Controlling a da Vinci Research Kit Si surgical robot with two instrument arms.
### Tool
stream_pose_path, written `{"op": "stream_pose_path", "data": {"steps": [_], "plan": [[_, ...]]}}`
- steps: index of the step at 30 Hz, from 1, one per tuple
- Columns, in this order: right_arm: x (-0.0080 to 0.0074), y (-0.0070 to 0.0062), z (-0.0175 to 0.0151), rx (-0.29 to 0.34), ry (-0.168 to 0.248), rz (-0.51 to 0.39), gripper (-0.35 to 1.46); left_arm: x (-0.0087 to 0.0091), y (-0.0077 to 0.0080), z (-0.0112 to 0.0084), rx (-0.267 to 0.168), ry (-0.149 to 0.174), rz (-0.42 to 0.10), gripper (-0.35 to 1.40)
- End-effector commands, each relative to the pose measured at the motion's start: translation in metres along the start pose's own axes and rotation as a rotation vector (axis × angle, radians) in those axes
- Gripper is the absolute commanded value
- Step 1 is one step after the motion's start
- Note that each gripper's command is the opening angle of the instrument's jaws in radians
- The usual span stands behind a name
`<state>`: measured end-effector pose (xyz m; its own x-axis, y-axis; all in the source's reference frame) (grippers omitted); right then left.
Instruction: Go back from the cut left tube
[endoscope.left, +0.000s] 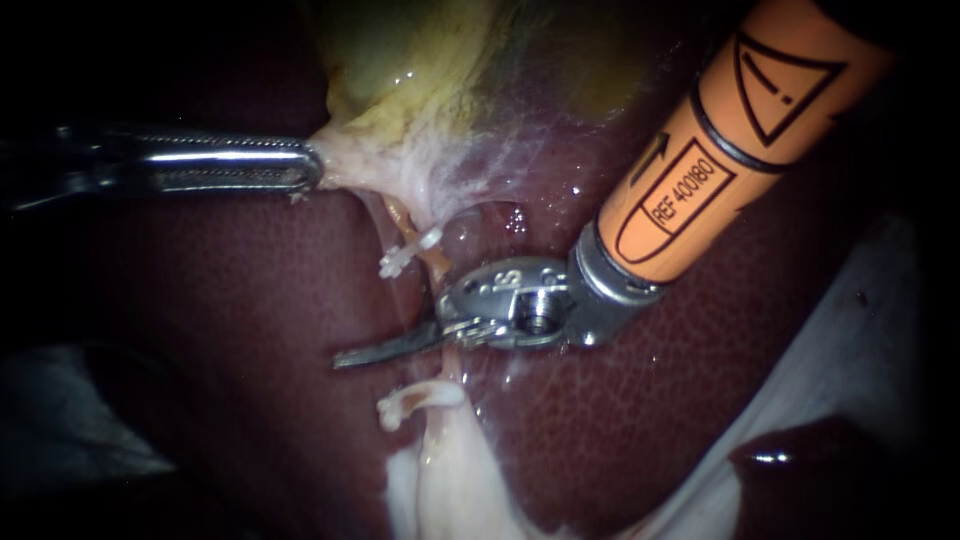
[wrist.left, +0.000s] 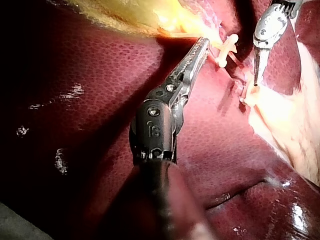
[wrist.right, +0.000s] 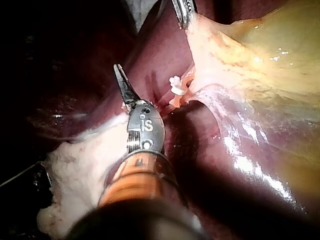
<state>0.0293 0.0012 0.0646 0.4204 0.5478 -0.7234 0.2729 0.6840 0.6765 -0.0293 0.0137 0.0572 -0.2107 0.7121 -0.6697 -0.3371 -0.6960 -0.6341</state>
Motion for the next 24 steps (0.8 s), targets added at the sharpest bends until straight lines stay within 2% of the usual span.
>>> {"op": "stream_pose_path", "data": {"steps": [1,5,6,8,9,14,17,21,24], "plan": [[-0.0001,0.0000,0.0001,0.012,-0.002,0.019,-0.35,0.0000,0.0000,0.0000,-0.001,0.000,0.000,-0.35],[-0.0001,0.0000,0.0005,-0.002,0.006,0.018,1.01,-0.0001,-0.0001,0.0000,-0.001,0.000,0.000,-0.35],[0.0000,0.0000,0.0007,-0.020,0.016,0.030,1.18,-0.0001,-0.0001,0.0000,-0.001,0.000,0.000,-0.35],[0.0001,0.0000,0.0009,-0.052,0.032,0.048,1.38,-0.0001,-0.0001,0.0000,-0.001,0.000,0.000,-0.35],[0.0002,-0.0001,0.0010,-0.068,0.039,0.055,1.42,-0.0001,-0.0001,0.0000,-0.001,0.000,0.001,-0.35],[0.0002,-0.0005,0.0007,-0.067,0.042,0.061,1.45,-0.0001,-0.0001,0.0000,-0.001,0.000,0.001,-0.35],[-0.0003,-0.0013,-0.0006,-0.091,0.048,0.061,1.45,-0.0002,-0.0002,0.0000,-0.001,0.000,0.001,-0.35],[-0.0015,-0.0031,-0.0032,-0.179,0.065,0.070,1.45,-0.0002,-0.0002,0.0000,-0.002,0.000,0.001,-0.35],[-0.0023,-0.0046,-0.0057,-0.256,0.068,0.019,1.45,-0.0002,-0.0003,-0.0001,-0.002,0.000,0.001,-0.35]]}}
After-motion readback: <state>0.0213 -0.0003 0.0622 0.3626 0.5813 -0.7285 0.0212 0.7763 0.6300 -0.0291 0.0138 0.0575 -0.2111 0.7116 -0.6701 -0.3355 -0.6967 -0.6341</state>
